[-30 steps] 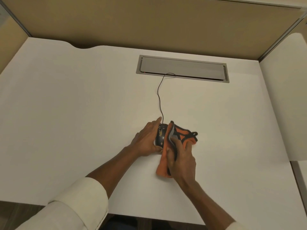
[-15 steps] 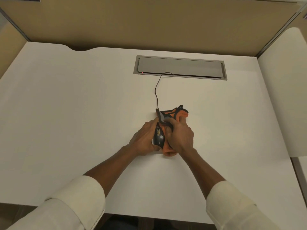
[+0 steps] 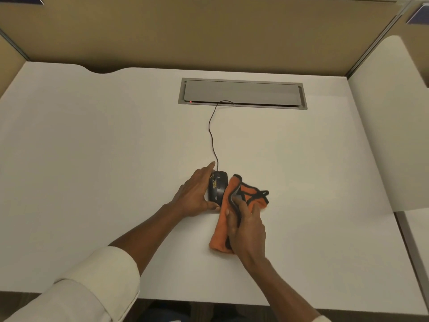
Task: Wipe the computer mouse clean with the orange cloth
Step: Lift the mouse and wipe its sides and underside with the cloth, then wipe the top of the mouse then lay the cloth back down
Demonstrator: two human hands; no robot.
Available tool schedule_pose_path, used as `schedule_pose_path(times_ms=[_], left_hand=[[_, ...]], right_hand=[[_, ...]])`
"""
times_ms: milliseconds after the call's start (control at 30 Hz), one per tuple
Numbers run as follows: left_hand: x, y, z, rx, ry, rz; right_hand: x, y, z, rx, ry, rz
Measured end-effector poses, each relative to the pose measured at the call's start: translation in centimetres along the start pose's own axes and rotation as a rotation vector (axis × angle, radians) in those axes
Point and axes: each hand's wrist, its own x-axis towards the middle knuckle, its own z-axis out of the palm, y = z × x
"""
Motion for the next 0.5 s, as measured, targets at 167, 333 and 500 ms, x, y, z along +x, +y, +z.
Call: schedule_pose_path(times_ms=[167, 333, 500], left_hand=[[0.0, -0.3, 0.0, -0.001, 0.010, 0.010], [0.0, -0.2, -0.1, 0.019, -0.004, 0.012], [-0.2, -0.6, 0.6, 0.000, -0.017, 0.023]], right_hand=[[-2.1, 1.3, -1.0, 0.067, -0.072, 0.000], [-3.0, 1.7, -3.0, 0.576, -0.035, 0.256], [-3.0, 1.7, -6.2, 1.147, -0.005, 0.557]])
